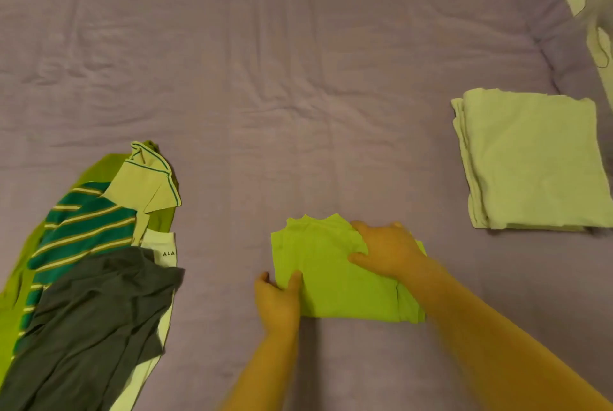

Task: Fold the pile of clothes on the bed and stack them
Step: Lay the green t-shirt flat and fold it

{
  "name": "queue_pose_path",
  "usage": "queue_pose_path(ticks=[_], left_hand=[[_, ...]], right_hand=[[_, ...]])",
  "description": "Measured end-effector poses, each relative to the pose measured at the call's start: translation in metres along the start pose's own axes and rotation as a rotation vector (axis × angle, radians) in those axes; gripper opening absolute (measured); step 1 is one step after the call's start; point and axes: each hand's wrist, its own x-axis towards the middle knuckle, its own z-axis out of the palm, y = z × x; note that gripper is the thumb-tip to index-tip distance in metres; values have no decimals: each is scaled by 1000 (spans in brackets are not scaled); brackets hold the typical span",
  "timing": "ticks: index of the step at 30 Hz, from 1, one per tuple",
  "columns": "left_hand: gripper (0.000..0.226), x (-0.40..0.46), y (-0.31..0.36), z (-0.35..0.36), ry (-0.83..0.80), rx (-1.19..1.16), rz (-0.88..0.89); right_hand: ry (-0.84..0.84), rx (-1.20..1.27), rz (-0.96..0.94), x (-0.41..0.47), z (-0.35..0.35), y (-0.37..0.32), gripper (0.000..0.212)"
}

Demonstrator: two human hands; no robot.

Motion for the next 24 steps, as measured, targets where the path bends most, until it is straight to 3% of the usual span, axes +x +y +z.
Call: queue_pose_path(ticks=[2,4,8,11,14,20,24], left_hand=[[32,-10,-1,-2,-16,-208,-179],[12,-16,2,-3,-100,-318,-217],[15,-23,27,1,-256,-575,-184],[20,-42,52,23,-440,-681,-175],[18,-70,73,58,-633,-627,-161],[25,-105,140,125,-803,-574,24],[43,-127,193,170,-947,-506,153]], right_hand=[[-57,303,-18,-11,-5,0,53],[-73,677,14,-26,-7,6,39],[-25,1299,189,-65,-12,29,19],[72,1599,234,-88,-17,48,20],[224,1791,260,-103,-28,64,23],[503,1897,226,-120,-74,132,27],[659,1811,179,-133,-106,193,53]])
